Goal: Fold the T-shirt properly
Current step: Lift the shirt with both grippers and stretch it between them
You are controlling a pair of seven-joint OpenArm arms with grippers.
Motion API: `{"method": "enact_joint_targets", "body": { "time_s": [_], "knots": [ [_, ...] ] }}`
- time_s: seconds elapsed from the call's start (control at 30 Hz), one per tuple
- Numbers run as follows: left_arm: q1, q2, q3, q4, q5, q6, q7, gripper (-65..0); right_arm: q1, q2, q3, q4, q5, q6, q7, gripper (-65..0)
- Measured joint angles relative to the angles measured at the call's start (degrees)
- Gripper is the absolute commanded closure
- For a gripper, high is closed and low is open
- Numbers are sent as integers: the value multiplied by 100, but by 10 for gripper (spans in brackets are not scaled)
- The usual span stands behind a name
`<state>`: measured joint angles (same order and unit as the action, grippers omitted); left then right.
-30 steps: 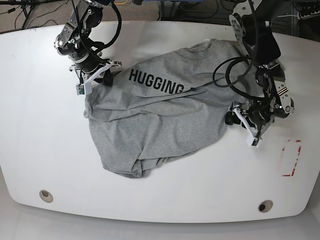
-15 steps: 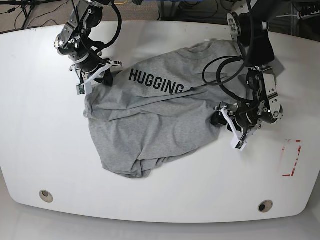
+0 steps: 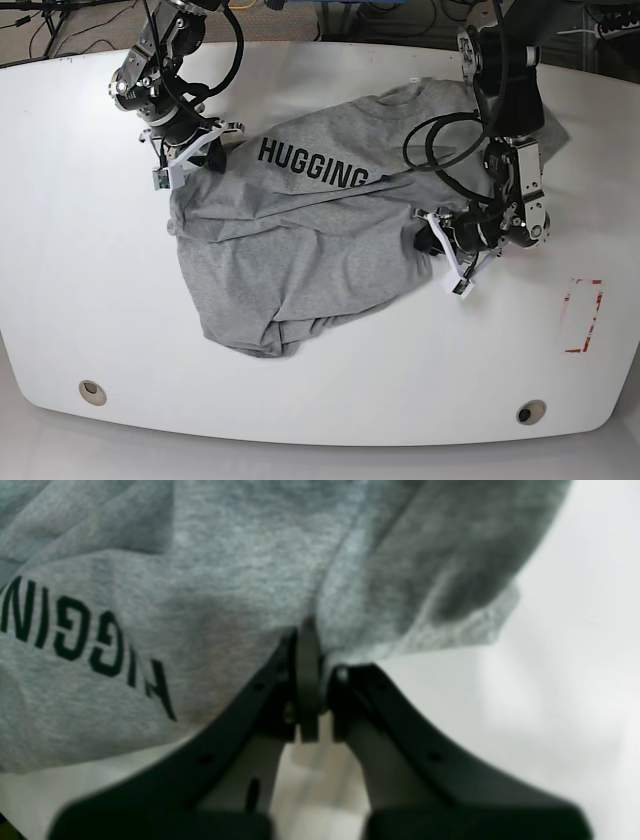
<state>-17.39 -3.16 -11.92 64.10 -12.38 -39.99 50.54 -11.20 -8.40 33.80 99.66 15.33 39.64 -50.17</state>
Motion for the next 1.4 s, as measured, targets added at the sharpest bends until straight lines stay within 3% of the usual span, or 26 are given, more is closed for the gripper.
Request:
{"method": "enact_joint_targets", "body": {
  "time_s": [0.4,0.8,1.2,1.4],
  "knots": [
    [330,-201,-278,573,114,-24,-201,0,-90,0,-4,61,9,2,-4,-10],
    [570,-501,-1237,1847,116,-33,234,0,-260,17,-13,896,20,42,-46,-13],
    [566,-647,-2291,2704,59,-37,997,0,-57,592,-813,979,59,72,-63,-13],
    [498,-769,-2485,3053,72,-39,1012,0,415,901,-1257,979,131,92,-63,-13]
  ]
}}
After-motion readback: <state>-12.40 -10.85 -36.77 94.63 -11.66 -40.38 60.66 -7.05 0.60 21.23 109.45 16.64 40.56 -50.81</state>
